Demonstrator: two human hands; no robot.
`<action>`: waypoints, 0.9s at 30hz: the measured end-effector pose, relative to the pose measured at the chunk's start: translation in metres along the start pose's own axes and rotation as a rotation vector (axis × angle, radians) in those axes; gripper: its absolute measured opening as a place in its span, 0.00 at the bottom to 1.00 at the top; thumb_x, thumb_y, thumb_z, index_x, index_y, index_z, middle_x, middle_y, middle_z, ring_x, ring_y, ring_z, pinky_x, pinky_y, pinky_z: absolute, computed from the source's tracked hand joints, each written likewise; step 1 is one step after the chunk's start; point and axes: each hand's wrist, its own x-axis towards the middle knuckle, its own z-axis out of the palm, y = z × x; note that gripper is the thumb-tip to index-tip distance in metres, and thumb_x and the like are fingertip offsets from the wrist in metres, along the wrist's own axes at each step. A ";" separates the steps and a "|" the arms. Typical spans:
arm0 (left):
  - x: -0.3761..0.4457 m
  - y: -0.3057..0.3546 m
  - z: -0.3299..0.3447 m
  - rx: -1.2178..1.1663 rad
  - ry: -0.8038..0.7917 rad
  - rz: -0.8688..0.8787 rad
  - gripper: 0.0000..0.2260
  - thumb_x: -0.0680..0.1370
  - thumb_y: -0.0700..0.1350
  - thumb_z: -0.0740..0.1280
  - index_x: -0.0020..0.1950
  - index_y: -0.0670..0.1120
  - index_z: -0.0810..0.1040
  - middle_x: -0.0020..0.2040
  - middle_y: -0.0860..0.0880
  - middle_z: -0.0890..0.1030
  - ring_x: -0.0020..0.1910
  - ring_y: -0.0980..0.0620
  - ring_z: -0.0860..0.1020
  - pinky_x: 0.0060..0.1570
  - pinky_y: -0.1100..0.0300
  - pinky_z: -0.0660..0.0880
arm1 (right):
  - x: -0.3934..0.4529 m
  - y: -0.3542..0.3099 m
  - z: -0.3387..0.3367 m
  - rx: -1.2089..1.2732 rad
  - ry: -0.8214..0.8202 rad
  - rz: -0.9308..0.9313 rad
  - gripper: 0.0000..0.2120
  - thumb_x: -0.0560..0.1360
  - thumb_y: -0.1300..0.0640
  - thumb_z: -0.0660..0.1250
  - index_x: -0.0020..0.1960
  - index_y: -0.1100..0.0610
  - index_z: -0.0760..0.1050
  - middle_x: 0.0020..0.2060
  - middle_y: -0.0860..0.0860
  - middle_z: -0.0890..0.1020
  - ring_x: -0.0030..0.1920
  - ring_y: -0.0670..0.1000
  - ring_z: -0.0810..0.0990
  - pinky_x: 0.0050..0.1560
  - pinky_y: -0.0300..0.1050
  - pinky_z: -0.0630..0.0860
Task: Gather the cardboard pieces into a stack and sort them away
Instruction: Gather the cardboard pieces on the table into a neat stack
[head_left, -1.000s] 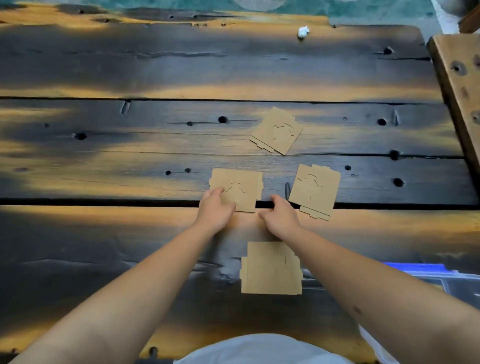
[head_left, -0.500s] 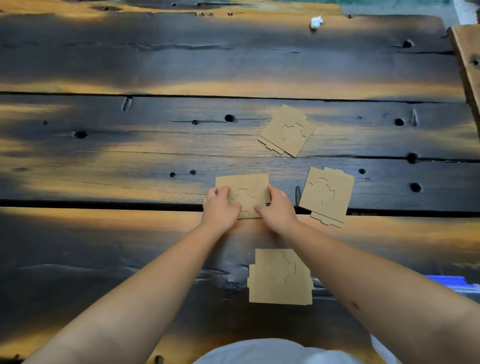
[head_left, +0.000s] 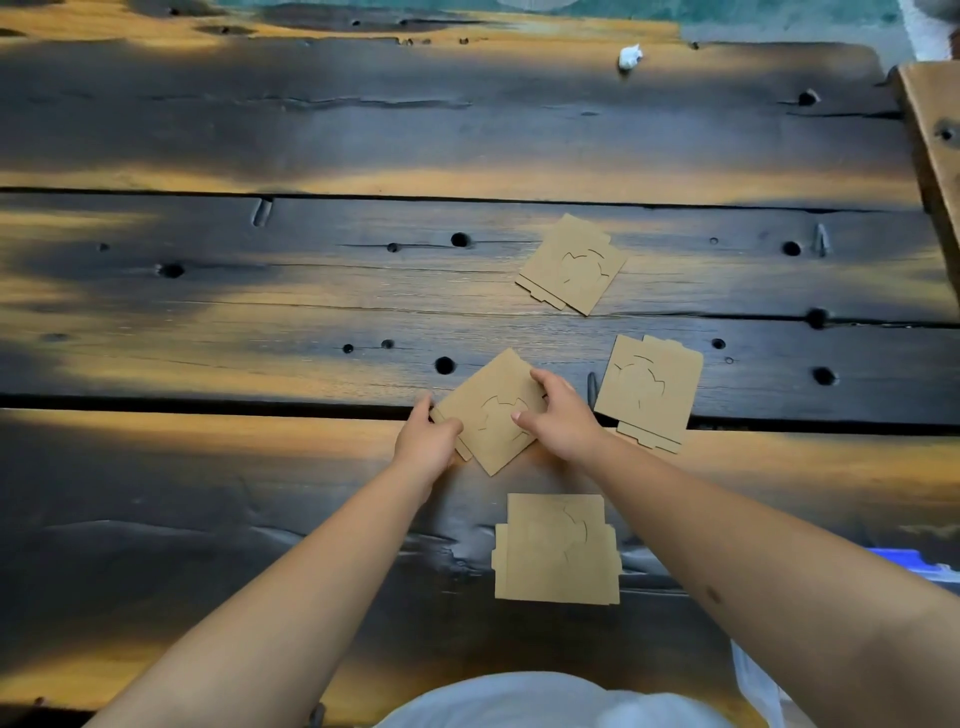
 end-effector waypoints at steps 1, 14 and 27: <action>-0.001 -0.002 0.000 0.000 -0.007 -0.002 0.08 0.74 0.43 0.64 0.47 0.57 0.72 0.47 0.47 0.79 0.42 0.47 0.80 0.48 0.49 0.80 | 0.000 0.001 0.000 0.000 0.007 -0.014 0.35 0.73 0.52 0.72 0.76 0.53 0.61 0.71 0.52 0.68 0.68 0.52 0.68 0.66 0.46 0.65; -0.021 -0.026 0.003 -0.425 -0.269 -0.247 0.03 0.81 0.43 0.63 0.50 0.50 0.75 0.33 0.50 0.73 0.32 0.55 0.77 0.24 0.68 0.69 | -0.016 0.017 -0.002 0.108 0.207 0.058 0.30 0.74 0.57 0.71 0.73 0.57 0.65 0.67 0.54 0.72 0.65 0.53 0.73 0.64 0.46 0.68; -0.058 -0.048 0.037 -0.132 -0.414 -0.244 0.12 0.81 0.51 0.62 0.60 0.47 0.74 0.57 0.44 0.81 0.53 0.48 0.81 0.53 0.55 0.74 | -0.061 0.052 0.019 0.486 0.249 0.249 0.25 0.73 0.65 0.68 0.67 0.50 0.69 0.42 0.59 0.81 0.50 0.60 0.81 0.56 0.63 0.76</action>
